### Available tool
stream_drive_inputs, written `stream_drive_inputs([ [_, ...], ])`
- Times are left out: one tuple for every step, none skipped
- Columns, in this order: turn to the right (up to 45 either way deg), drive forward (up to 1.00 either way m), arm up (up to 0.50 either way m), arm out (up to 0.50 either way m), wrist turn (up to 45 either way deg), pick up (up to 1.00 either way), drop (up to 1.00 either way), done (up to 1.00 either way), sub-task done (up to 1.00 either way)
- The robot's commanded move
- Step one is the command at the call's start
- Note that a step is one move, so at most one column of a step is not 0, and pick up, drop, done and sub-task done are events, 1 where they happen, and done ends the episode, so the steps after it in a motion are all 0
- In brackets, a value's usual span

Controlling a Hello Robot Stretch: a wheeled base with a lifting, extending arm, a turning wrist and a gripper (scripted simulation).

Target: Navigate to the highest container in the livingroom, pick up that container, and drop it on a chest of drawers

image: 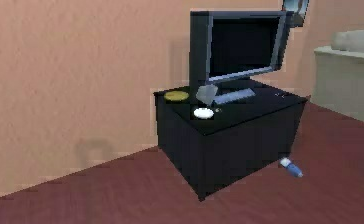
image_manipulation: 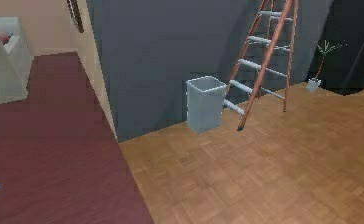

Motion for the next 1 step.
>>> stream_drive_inputs([
  [3.0, 0.0, 0.0, 0.0, 0.0, 0.0, 0.0, 0.0, 0.0],
])
